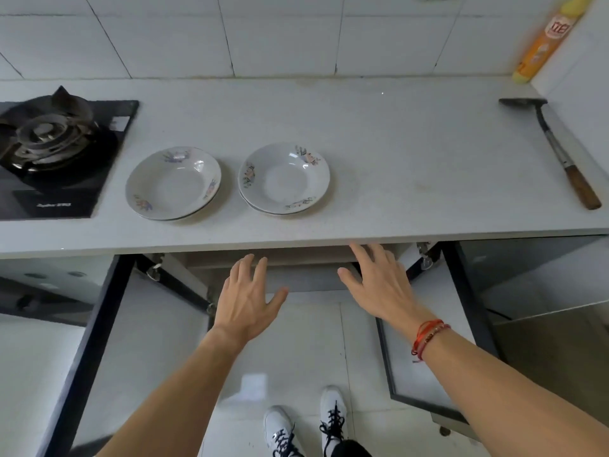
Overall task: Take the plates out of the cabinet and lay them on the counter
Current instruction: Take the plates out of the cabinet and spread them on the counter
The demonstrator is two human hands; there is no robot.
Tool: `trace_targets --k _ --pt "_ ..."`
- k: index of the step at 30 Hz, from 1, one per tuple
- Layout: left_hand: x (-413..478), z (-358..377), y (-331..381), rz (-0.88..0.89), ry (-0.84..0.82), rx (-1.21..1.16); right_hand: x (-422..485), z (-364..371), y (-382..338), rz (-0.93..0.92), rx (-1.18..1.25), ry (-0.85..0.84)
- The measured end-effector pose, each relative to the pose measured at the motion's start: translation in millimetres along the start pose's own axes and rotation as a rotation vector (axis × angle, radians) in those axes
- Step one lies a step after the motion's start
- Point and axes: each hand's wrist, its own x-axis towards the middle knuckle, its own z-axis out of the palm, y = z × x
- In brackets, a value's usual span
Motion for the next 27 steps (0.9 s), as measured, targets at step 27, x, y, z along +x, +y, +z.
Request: trace_targets --k 27 --pt "165 253 13 0.264 0.057 0.023 116 216 148 0.134 -0.067 0.160"
